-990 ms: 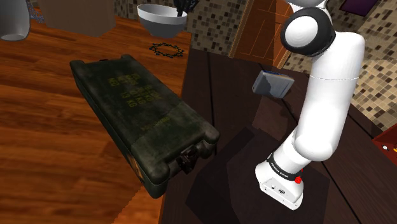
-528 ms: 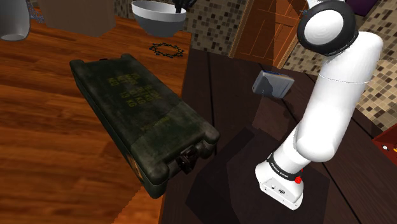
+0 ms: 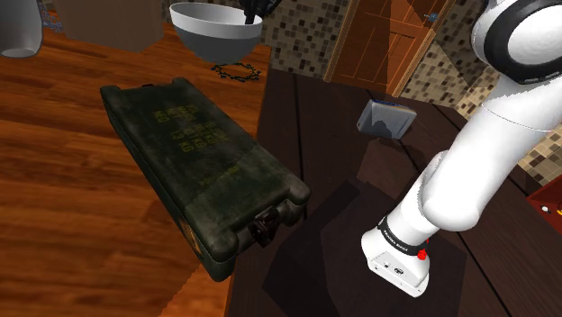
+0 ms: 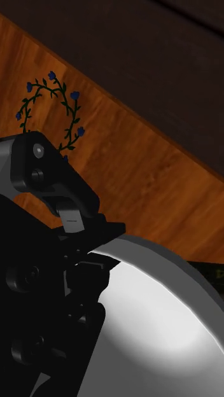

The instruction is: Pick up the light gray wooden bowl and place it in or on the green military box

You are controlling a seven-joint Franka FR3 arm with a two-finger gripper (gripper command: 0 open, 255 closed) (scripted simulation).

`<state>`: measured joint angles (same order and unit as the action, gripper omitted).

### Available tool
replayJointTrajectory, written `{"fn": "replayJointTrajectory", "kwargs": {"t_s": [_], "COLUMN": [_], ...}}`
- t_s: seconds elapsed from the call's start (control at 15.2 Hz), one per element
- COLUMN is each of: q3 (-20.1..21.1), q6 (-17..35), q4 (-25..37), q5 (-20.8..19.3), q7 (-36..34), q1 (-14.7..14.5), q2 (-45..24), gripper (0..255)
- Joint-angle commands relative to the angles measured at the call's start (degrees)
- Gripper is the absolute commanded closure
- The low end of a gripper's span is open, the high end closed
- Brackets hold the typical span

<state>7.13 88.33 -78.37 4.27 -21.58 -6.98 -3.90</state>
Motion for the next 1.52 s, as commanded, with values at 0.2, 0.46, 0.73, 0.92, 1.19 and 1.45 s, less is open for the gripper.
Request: {"fn": "replayJointTrajectory", "kwargs": {"t_s": [0.2,0.46,0.73,0.92,1.19,1.45], "q3": [2.75,5.29,8.07,9.42,9.32,9.26], "q6": [1.3,1.59,1.57,2.32,5.64,8.87], "q4": [-5.77,-8.66,-10.27,-11.8,-16.34,-20.52], "q5": [0.0,0.12,0.22,0.33,0.7,1.0], "q7": [-5.78,-10.64,-15.76,-18.12,-17.71,-17.36], "q1": [-2.99,-5.31,-7.63,-8.7,-8.69,-8.72], "q2": [5.01,8.01,10.05,11.02,12.26,13.24], "gripper": [255,255,255,255,255,255]}}
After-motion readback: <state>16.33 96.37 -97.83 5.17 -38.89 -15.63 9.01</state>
